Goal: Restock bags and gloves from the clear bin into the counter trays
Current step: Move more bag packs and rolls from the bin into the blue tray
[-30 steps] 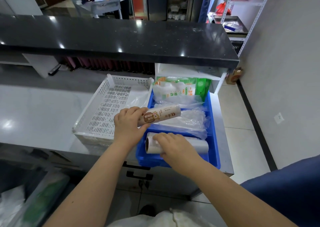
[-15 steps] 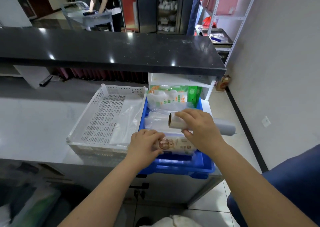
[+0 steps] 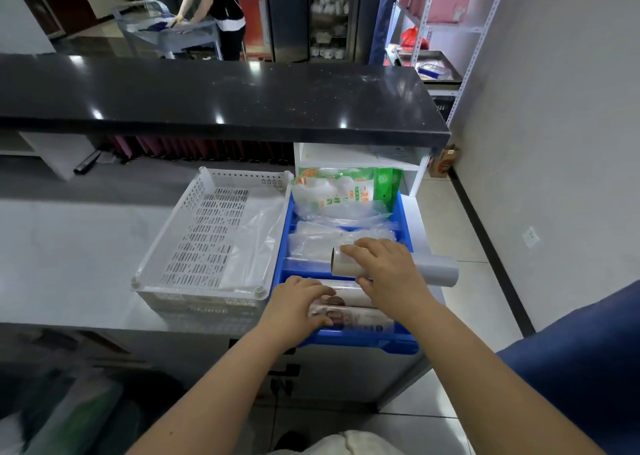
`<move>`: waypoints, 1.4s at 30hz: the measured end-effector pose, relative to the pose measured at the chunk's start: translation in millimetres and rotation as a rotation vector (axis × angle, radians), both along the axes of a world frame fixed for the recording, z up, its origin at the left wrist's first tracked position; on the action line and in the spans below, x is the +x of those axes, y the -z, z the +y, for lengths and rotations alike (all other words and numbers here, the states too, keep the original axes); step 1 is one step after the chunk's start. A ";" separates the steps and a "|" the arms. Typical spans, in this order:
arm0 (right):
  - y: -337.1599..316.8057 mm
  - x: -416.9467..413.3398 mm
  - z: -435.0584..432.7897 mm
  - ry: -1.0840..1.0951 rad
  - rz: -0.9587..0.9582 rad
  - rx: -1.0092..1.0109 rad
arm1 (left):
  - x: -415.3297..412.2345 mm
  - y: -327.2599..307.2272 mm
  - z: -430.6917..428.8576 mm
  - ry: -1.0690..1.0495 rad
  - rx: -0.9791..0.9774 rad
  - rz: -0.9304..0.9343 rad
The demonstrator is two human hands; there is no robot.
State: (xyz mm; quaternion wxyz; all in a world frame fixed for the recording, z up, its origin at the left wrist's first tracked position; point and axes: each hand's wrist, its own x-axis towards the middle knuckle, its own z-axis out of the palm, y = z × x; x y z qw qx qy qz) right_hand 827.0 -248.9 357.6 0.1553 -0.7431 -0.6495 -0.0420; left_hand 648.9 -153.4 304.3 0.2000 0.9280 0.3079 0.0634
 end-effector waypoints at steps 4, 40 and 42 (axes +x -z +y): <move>4.3 -0.9 4.2 -0.001 0.003 -0.012 | -11.5 -7.2 8.4 -0.088 0.104 -0.037; 20.8 1.4 14.3 -0.001 0.298 -0.160 | 18.4 -20.2 41.9 -0.160 0.107 -0.104; 11.7 4.5 26.6 -0.003 0.272 -0.086 | 13.2 -28.8 45.4 -0.201 0.130 -0.130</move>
